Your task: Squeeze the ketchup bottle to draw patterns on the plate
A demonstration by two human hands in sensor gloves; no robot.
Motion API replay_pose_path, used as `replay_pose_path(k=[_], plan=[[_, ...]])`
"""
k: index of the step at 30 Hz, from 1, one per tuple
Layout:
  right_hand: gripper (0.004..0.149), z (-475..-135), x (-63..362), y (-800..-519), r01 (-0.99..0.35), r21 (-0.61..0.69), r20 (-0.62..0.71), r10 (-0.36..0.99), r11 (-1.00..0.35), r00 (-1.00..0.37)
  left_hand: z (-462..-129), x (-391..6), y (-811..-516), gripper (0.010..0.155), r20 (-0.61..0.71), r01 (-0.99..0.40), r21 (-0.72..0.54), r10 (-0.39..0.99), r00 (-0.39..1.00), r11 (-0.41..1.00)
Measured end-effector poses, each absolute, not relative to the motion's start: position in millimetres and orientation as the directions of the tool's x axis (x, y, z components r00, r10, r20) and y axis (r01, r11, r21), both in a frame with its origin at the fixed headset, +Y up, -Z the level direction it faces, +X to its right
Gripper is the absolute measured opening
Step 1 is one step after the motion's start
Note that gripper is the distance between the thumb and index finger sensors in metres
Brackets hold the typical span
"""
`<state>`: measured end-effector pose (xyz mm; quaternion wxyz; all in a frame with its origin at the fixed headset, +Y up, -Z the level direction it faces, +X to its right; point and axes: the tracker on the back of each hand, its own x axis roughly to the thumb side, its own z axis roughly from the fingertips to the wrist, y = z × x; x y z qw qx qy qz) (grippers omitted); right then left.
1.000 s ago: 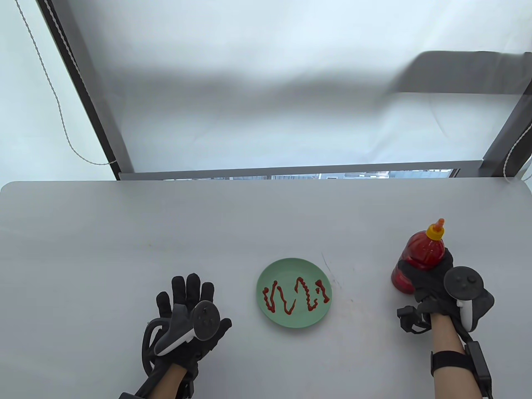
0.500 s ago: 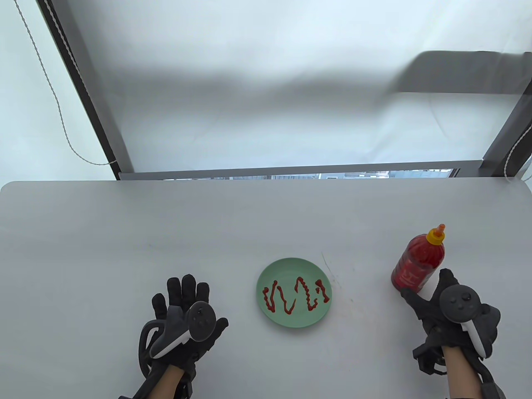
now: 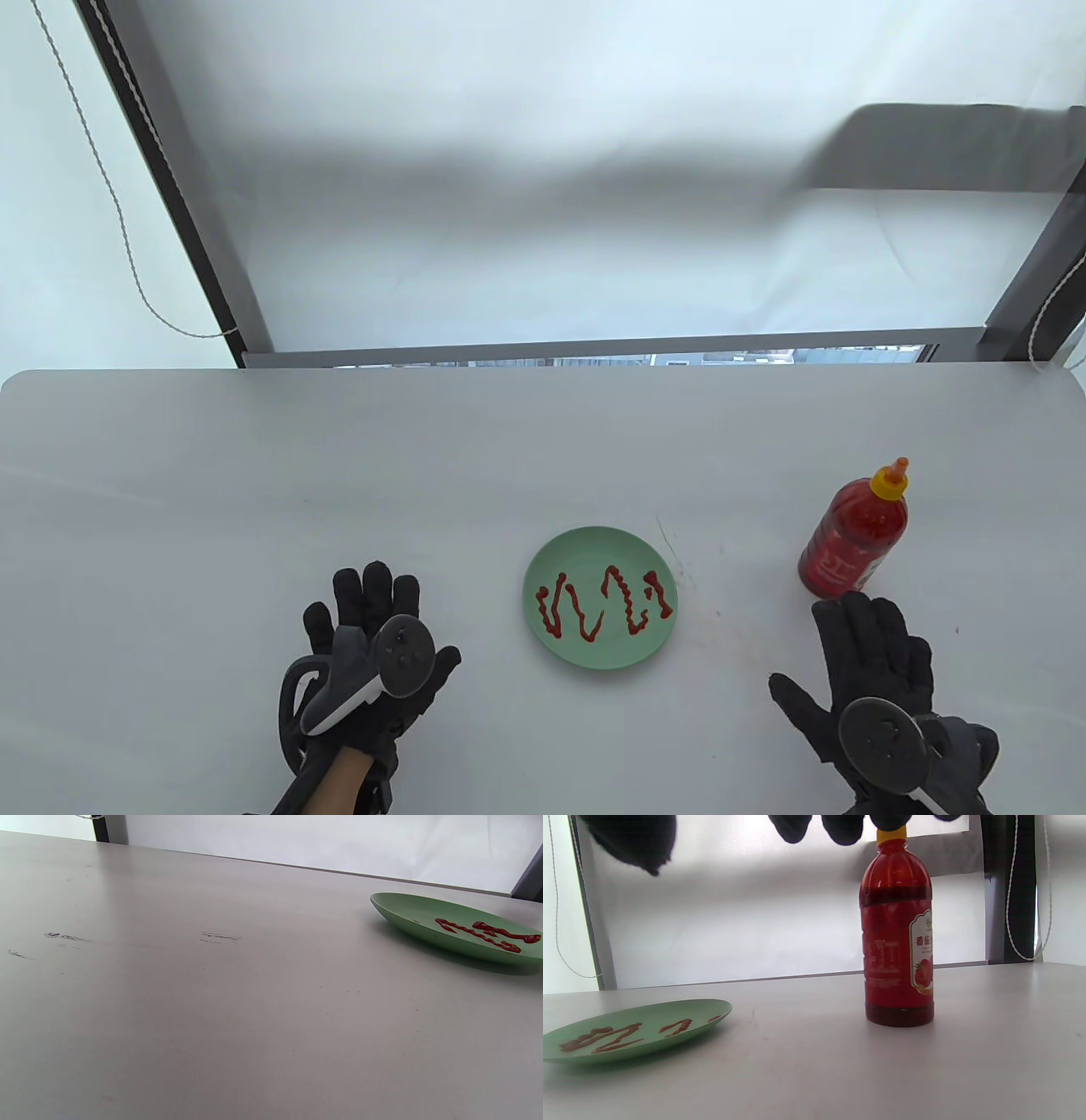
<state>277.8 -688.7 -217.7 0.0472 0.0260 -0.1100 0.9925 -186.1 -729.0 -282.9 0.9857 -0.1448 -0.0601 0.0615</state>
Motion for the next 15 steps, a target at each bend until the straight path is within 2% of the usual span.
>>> replay_pose_path(k=[6, 15], plan=[[0.096, -227.3, 284.0, -716.2, -0.028, -0.137, 0.026, 0.025, -0.990, -0.999, -283.1, -182.6, -728.8, 0.090, 0.117, -0.081, -0.288, 0.119, 0.986, 0.954], [0.099, -231.6, 284.8, -725.4, -0.059, -0.092, 0.023, 0.057, -0.994, -0.998, -284.8, -180.1, -728.4, 0.090, 0.112, -0.065, -0.296, 0.103, 0.988, 0.953]])
